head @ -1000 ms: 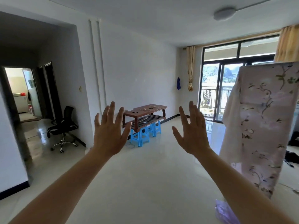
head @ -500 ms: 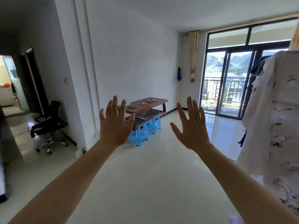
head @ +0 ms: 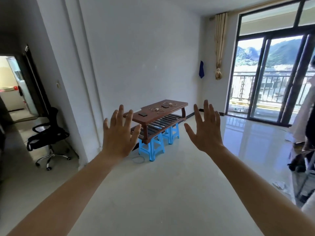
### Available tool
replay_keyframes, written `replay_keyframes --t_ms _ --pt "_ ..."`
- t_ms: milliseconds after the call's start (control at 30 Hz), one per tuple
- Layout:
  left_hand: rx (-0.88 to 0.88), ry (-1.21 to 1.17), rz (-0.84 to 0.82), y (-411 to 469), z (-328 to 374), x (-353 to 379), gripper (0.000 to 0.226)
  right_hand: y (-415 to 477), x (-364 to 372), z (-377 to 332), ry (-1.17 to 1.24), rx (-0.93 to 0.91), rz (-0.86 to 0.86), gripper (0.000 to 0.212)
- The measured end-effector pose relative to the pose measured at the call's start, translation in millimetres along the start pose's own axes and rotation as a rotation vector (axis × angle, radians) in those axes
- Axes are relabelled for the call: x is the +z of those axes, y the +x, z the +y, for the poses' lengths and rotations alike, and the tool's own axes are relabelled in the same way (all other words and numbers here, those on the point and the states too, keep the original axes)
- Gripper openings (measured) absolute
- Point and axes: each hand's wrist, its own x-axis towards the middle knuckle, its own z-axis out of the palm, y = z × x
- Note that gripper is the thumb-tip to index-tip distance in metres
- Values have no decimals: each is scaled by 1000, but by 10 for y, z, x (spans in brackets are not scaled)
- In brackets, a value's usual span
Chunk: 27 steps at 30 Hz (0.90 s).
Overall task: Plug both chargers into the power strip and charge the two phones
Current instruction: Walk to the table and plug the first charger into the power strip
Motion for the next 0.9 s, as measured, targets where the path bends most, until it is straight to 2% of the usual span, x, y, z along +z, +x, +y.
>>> replay_keyframes --t_ms 267,433,733,900 --pt "-71 -29 48 1409 -643 1660 70 1352 1951 -85 23 -211 -95 83" --pt "-62 -68 32 2769 -882 2617 73 2528 3018 185 -5 -297 -103 79" --pt "62 -91 -59 4977 -709 4569 67 4016 4672 1392 -30 -150 -58 77" --pt "36 -86 -89 5989 -549 5821 67 4817 5841 2042 18 -62 -83 78"
